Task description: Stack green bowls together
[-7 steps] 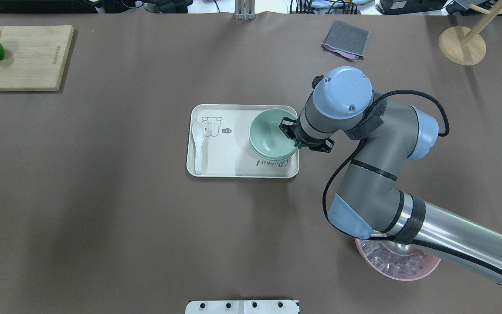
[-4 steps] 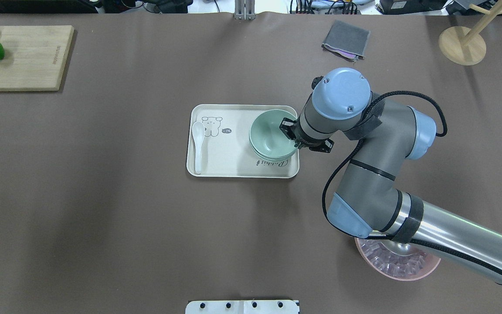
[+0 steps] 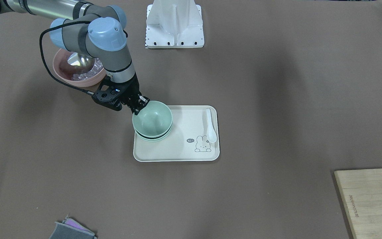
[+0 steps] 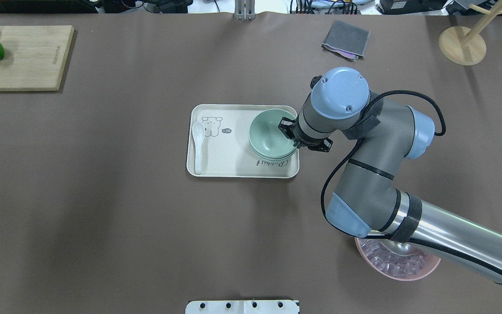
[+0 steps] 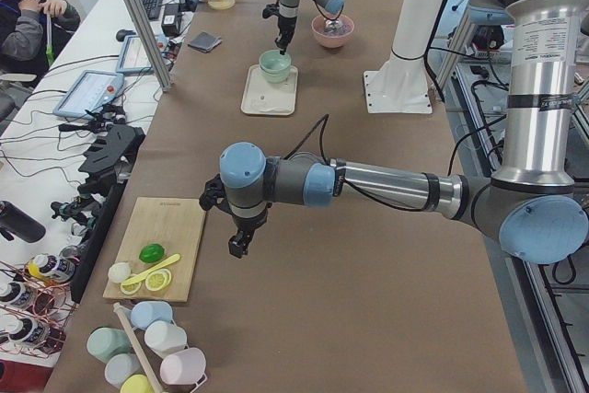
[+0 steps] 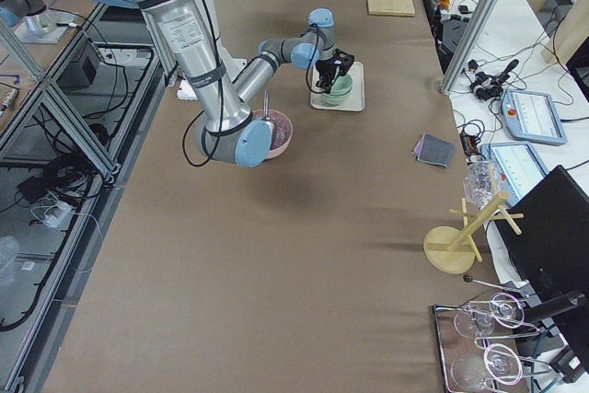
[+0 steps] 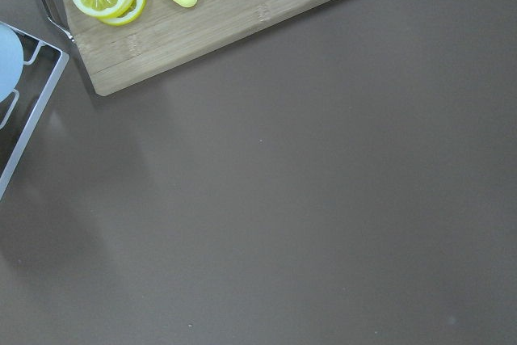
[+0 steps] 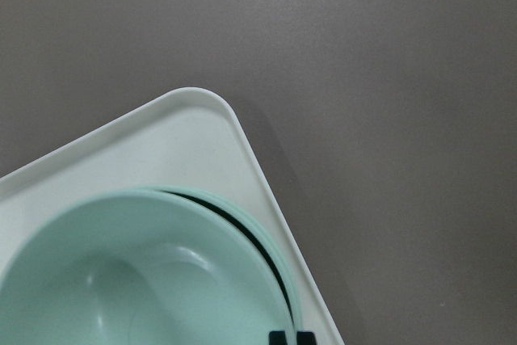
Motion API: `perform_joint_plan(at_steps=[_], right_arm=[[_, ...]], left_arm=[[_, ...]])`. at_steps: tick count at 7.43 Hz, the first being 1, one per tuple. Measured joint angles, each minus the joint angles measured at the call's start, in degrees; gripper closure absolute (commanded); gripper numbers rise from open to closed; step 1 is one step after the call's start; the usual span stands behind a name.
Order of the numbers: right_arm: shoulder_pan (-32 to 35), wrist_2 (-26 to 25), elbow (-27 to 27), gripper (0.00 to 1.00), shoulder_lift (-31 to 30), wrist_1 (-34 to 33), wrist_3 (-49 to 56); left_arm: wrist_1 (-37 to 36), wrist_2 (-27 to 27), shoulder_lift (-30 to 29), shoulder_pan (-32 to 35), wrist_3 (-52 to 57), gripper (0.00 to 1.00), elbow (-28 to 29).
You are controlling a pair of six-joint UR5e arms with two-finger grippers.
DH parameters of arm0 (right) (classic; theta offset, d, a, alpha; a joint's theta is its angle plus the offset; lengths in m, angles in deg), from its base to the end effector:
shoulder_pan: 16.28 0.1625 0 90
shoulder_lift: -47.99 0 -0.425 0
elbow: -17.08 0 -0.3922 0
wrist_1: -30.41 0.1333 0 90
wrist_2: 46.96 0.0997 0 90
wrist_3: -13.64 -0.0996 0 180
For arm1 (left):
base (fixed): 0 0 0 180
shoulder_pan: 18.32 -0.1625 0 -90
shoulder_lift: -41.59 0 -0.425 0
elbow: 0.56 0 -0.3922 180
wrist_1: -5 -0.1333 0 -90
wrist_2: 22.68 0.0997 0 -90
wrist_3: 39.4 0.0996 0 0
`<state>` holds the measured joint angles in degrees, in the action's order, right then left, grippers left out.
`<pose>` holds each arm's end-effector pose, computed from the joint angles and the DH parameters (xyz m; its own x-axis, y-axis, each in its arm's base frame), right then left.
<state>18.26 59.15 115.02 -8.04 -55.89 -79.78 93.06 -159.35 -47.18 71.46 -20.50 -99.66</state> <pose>-0.4899 -0.4655 0.2487 0.5525 0.4498 0.7017 -0.4151 0.8785 -0.2364 -0.0590 -0.4858 0.5914 0.6477 0.3958 -0.6510 -0.2258 0.9158 0.3321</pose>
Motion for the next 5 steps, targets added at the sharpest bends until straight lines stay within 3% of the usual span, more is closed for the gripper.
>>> perform_joint_plan(at_steps=[5], right_arm=[[0.00, 0.06, -0.47, 1.00, 0.05, 0.02, 0.06]], left_arm=[[0.00, -0.06, 0.00, 0.04, 0.00, 0.02, -0.04]])
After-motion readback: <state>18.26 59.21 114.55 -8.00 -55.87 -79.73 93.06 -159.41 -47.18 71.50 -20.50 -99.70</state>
